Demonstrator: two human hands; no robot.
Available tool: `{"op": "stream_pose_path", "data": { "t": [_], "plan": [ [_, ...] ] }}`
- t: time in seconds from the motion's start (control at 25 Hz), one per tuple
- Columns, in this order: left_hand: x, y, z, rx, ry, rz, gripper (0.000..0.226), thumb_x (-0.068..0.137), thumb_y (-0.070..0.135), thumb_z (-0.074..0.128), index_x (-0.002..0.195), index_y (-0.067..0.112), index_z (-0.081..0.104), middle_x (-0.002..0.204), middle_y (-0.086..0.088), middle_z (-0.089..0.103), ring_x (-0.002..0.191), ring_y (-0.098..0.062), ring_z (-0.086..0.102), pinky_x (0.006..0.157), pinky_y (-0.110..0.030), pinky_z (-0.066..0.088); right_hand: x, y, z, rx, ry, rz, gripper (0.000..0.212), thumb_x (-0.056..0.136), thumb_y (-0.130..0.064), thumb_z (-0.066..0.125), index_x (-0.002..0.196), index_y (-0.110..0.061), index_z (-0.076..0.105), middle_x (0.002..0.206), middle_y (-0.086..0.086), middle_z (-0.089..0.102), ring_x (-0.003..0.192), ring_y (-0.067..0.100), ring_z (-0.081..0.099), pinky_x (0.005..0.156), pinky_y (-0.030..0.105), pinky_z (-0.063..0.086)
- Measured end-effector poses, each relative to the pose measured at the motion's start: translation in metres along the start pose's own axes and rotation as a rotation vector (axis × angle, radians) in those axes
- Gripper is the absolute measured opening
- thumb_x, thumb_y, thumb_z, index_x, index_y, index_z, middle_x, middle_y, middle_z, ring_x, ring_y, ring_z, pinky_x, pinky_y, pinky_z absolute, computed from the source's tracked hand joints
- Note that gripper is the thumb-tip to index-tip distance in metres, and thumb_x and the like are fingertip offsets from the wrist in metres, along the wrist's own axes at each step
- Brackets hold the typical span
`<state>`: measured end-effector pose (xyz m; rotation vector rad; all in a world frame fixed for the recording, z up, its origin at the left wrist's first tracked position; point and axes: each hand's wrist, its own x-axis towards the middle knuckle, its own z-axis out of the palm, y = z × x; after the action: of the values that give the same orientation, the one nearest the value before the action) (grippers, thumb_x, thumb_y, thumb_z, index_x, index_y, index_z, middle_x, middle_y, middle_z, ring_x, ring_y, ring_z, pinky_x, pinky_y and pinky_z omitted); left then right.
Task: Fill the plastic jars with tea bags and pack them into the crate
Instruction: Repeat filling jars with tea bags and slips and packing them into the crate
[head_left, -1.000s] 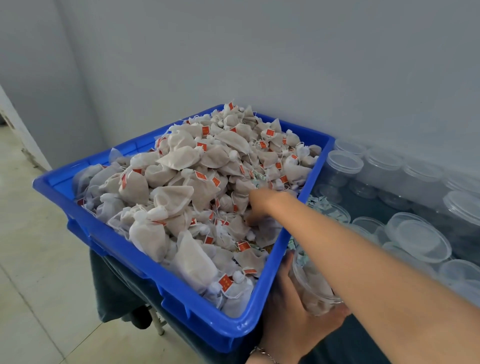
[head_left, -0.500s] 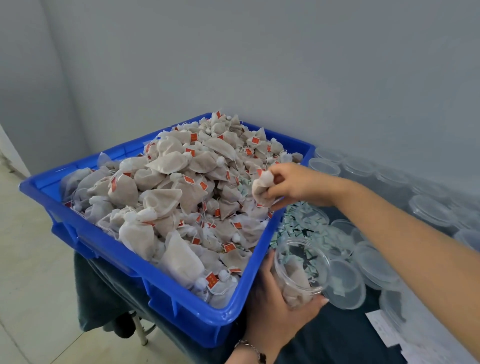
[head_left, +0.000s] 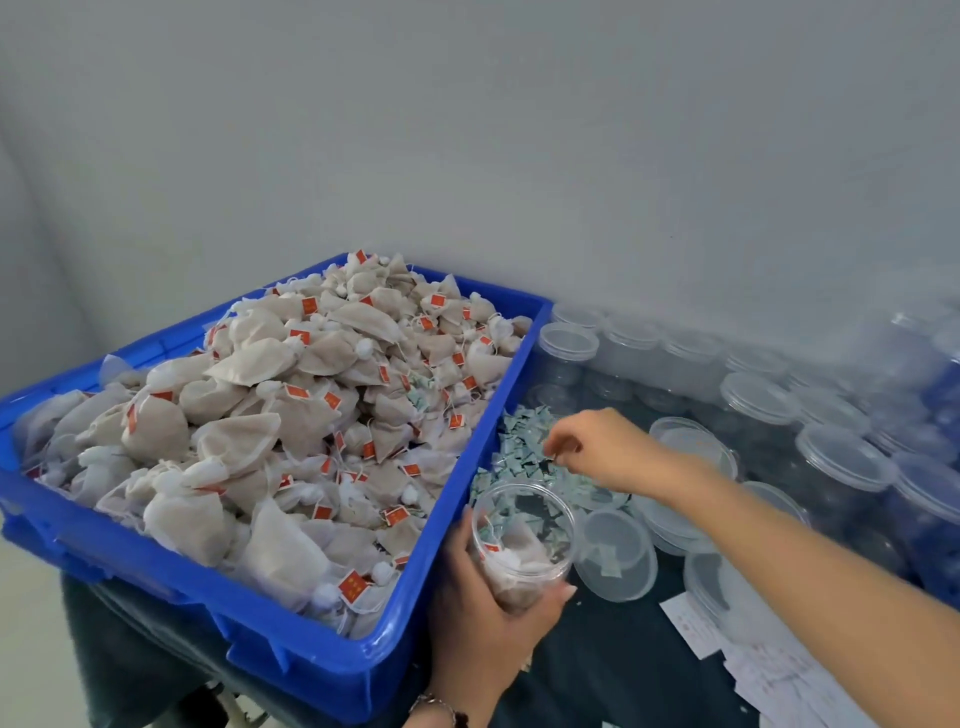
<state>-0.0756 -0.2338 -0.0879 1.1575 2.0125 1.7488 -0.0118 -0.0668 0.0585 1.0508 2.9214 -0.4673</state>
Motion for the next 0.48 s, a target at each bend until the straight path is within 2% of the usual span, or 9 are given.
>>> {"op": "stream_pose_path", "data": {
  "t": [0.08, 0.16, 0.2, 0.28, 0.4, 0.48],
  "plan": [
    [-0.001, 0.002, 0.000, -0.002, -0.001, -0.012, 0.114, 0.045, 0.067, 0.075, 0.141, 0.024, 0.031, 0.129, 0.012, 0.053, 0.108, -0.008, 0.061, 0.081, -0.037, 0.057, 0.013, 0.012, 0.034, -0.091, -0.047, 0.000, 0.019, 0.089, -0.013, 0.059, 0.106, -0.016, 0.068, 0.104, 0.001, 0.069, 0.095, 0.016, 0.063, 0.083, 0.027, 0.049],
    [-0.002, 0.004, -0.001, -0.005, -0.007, -0.023, 0.112, 0.044, 0.071, 0.074, 0.139, 0.037, 0.025, 0.132, 0.014, 0.050, 0.110, -0.006, 0.059, 0.084, -0.035, 0.056, 0.020, 0.018, 0.064, -0.149, -0.082, -0.044, 0.009, 0.089, -0.019, 0.057, 0.088, -0.016, 0.066, 0.092, 0.003, 0.066, 0.083, 0.019, 0.060, 0.072, 0.031, 0.048],
    [-0.002, 0.005, -0.002, -0.006, -0.009, -0.025, 0.110, 0.044, 0.072, 0.074, 0.137, 0.044, 0.022, 0.134, 0.016, 0.047, 0.113, -0.005, 0.057, 0.087, -0.033, 0.055, 0.023, 0.019, 0.074, -0.179, -0.080, -0.066, 0.012, 0.088, -0.021, 0.055, 0.079, -0.017, 0.062, 0.085, 0.002, 0.062, 0.078, 0.019, 0.057, 0.068, 0.031, 0.045],
    [-0.001, 0.006, -0.003, -0.002, -0.009, -0.016, 0.106, 0.044, 0.072, 0.073, 0.133, 0.050, 0.019, 0.136, 0.019, 0.044, 0.117, -0.005, 0.054, 0.091, -0.032, 0.053, 0.027, 0.019, 0.084, -0.218, -0.053, -0.084, 0.015, 0.089, -0.024, 0.052, 0.076, -0.017, 0.057, 0.081, -0.001, 0.052, 0.080, 0.021, 0.056, 0.065, 0.030, 0.042],
    [0.000, 0.006, -0.002, -0.008, 0.001, -0.003, 0.108, 0.044, 0.070, 0.074, 0.135, 0.043, 0.021, 0.133, 0.017, 0.046, 0.116, -0.007, 0.055, 0.089, -0.035, 0.054, 0.027, 0.017, 0.088, -0.302, -0.010, -0.122, 0.018, 0.089, -0.024, 0.048, 0.072, -0.019, 0.048, 0.086, 0.005, 0.058, 0.076, 0.021, 0.051, 0.061, 0.029, 0.035],
    [-0.001, 0.006, -0.002, -0.008, 0.004, -0.007, 0.110, 0.045, 0.069, 0.074, 0.137, 0.037, 0.024, 0.131, 0.015, 0.048, 0.113, -0.007, 0.057, 0.087, -0.034, 0.055, 0.025, 0.017, 0.089, -0.320, -0.007, -0.164, 0.018, 0.090, -0.024, 0.047, 0.074, -0.017, 0.048, 0.090, 0.008, 0.060, 0.076, 0.021, 0.049, 0.061, 0.029, 0.032]
  ]
}}
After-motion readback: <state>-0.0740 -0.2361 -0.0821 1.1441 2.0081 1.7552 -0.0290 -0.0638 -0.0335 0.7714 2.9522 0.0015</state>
